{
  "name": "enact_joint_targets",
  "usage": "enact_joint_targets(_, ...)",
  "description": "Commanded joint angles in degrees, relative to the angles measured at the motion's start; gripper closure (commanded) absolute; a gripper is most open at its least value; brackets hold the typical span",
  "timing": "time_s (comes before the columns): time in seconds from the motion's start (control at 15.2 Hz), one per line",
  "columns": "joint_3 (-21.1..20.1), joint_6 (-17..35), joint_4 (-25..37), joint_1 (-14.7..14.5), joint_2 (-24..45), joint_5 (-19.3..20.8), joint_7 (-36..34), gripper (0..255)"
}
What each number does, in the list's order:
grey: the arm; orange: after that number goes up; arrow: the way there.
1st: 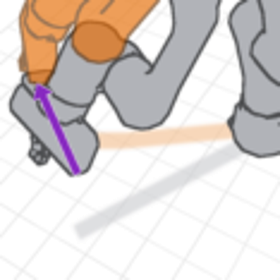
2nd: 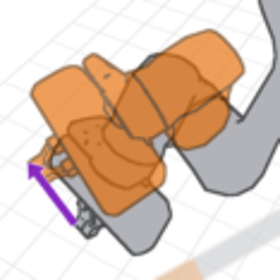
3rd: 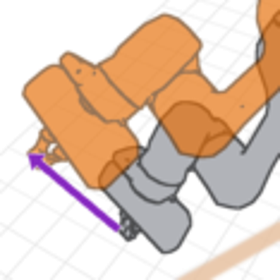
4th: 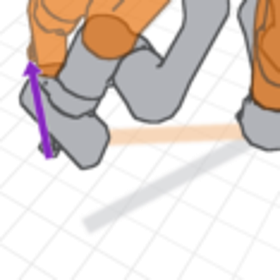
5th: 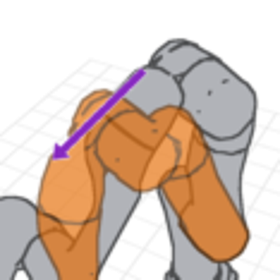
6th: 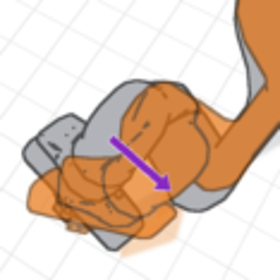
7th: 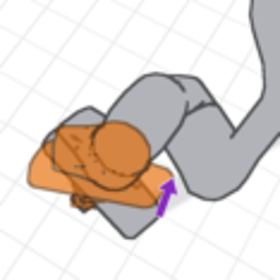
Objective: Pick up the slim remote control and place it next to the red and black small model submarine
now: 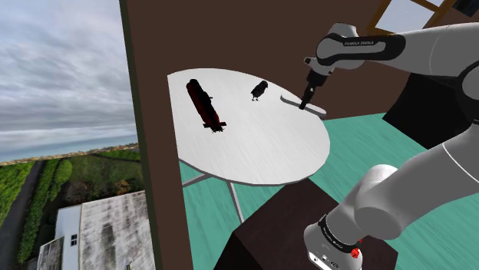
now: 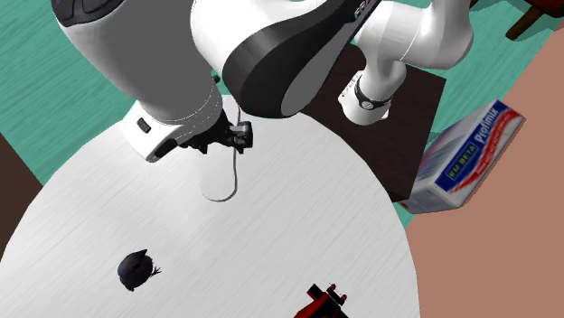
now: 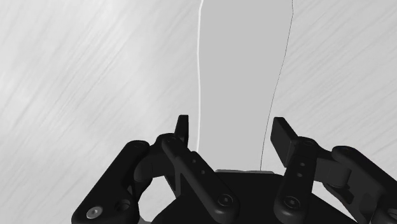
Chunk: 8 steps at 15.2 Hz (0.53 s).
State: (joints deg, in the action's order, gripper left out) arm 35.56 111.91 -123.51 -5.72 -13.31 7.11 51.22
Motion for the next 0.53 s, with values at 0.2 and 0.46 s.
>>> enact_joint_targets(0.2, -2.3, 0.0, 5.1, -3.3, 6.0, -4.1, -3.5, 255)
enact_joint_targets(0.46, -4.0, -0.6, 10.4, -5.4, 11.6, -7.4, -5.8, 255)
